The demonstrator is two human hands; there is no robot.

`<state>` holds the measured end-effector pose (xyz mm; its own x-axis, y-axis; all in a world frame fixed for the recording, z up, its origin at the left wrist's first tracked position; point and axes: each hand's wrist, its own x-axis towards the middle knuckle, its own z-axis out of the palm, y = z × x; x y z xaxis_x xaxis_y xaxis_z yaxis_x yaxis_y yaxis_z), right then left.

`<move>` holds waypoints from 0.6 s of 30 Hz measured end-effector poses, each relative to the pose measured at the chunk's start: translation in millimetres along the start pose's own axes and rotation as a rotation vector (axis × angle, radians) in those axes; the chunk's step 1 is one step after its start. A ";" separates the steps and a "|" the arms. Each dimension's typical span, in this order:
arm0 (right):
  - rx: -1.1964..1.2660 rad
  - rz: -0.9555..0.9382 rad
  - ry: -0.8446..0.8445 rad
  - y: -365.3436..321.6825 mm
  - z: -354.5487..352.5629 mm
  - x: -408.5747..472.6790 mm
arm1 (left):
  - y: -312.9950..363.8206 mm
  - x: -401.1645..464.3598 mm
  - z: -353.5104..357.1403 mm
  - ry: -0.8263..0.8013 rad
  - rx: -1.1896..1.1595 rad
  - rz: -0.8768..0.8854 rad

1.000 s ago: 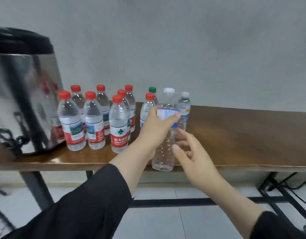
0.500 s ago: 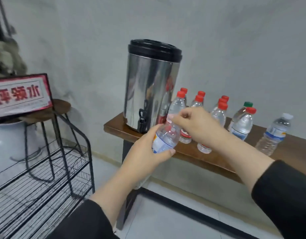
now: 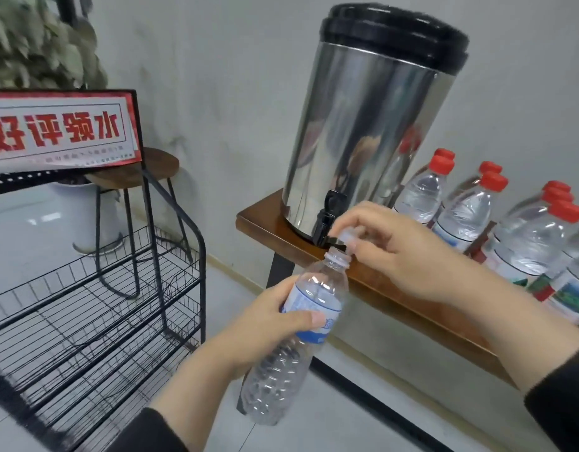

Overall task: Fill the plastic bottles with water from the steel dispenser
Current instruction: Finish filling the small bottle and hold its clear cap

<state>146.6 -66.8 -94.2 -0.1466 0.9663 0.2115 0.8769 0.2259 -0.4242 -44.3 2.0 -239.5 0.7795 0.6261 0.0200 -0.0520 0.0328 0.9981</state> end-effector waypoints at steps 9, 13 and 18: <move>-0.028 0.314 0.486 50.4 1.6 37.6 | -68.3 49.3 -1.4 0.268 0.123 -0.006; -0.032 0.255 0.420 46.9 5.0 60.1 | -81.0 71.7 -2.3 0.317 0.125 -0.006; -0.004 0.185 0.299 38.9 6.8 74.4 | -90.1 87.2 -3.3 0.322 0.099 0.003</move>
<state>166.7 14.7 -100.9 0.1550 0.9118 0.3803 0.8779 0.0494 -0.4763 26.3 56.2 -327.8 0.5416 0.8404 0.0191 0.0195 -0.0353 0.9992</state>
